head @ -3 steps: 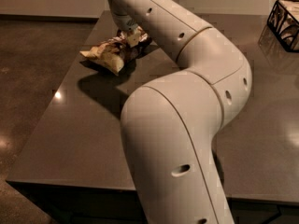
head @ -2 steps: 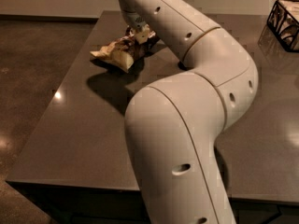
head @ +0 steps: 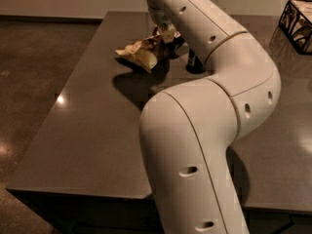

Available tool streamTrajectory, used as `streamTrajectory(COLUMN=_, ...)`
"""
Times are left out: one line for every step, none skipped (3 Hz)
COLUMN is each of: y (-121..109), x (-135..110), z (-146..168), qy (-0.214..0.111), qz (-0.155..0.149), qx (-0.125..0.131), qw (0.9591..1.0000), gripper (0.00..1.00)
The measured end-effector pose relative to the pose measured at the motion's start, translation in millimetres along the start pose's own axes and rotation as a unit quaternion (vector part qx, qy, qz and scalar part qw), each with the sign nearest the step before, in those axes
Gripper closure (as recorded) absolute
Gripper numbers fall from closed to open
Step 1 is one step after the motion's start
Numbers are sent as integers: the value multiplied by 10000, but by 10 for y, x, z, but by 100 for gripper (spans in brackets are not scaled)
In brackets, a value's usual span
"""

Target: Move brown chip bag near pepsi can

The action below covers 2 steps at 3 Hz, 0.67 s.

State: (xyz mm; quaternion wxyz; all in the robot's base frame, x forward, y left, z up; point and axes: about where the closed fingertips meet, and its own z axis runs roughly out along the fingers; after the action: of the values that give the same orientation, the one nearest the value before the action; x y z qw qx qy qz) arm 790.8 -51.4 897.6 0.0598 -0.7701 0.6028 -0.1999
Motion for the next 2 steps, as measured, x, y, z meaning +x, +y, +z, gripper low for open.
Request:
streamTrajectory(y=147, x=229, z=-3, qy=10, qz=314, qx=-211, qw=9993, gripper=84)
streamTrajectory(y=299, x=415, z=-51, qy=-87, qz=612, qx=-385, qw=9973, gripper=52)
